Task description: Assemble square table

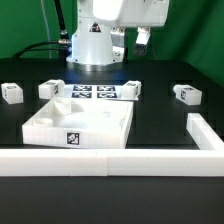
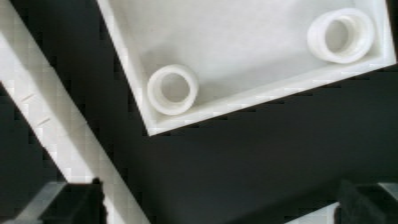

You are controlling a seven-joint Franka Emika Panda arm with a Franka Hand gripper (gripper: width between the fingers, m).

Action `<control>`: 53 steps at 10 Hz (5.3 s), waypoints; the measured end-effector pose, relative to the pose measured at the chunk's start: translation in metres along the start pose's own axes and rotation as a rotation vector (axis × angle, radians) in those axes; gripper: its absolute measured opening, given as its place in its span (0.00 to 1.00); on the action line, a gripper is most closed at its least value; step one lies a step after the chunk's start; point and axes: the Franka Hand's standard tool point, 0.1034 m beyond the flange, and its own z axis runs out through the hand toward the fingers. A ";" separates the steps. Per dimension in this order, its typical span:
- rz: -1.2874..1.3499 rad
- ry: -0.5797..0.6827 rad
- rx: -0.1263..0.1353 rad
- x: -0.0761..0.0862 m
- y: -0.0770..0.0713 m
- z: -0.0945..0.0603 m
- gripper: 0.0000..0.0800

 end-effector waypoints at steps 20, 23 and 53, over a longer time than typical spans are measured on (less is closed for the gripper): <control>-0.103 0.101 0.014 -0.075 -0.091 0.109 0.81; -0.104 0.111 0.017 -0.072 -0.095 0.125 0.81; -0.464 0.114 -0.041 0.016 -0.080 0.118 0.07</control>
Offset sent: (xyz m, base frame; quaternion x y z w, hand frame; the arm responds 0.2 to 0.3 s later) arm 0.0000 0.0000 0.0000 0.0000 0.0000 0.0000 1.0000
